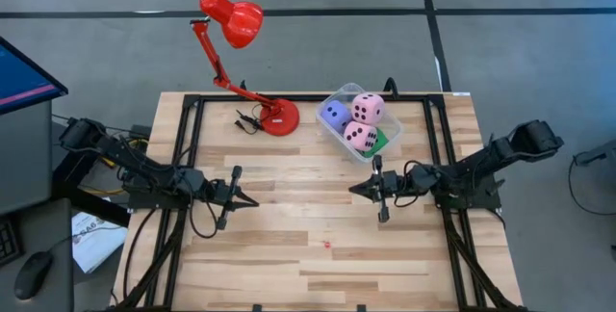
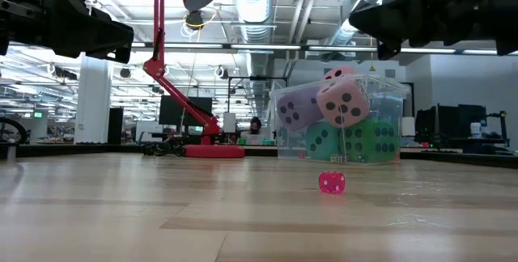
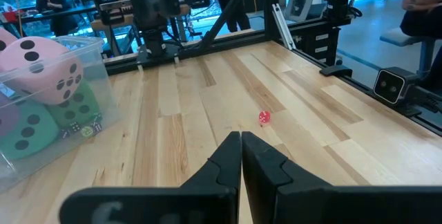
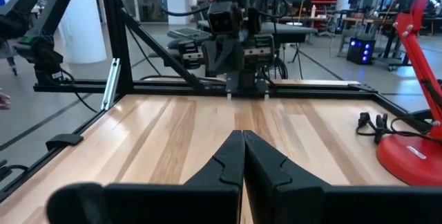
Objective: Pick & Place Dice
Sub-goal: Put the small pink dice into the transparent bin
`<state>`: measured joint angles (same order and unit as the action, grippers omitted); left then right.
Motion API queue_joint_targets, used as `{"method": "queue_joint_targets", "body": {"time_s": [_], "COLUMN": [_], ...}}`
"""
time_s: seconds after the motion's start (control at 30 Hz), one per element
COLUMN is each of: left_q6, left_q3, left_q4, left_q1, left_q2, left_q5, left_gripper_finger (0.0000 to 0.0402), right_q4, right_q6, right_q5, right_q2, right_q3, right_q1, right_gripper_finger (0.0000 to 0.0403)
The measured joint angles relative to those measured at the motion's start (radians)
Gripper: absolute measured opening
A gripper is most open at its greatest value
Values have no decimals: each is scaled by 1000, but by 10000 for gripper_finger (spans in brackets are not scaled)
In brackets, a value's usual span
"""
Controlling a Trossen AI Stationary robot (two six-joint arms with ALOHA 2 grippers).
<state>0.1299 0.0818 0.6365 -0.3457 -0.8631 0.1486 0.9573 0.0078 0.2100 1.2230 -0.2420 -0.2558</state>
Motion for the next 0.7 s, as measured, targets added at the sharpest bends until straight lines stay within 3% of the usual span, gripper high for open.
{"method": "queue_joint_targets", "body": {"time_s": [0.7], "left_q6": [0], "left_q3": [0], "left_q4": [2], "left_q1": [0], "left_q2": [0], "left_q5": [0], "left_gripper_finger": [1], "right_q4": [-9], "right_q6": [-72], "right_q5": [0], "right_q2": [212], "right_q3": [-234], "right_q1": [2], "right_gripper_finger": [0]}}
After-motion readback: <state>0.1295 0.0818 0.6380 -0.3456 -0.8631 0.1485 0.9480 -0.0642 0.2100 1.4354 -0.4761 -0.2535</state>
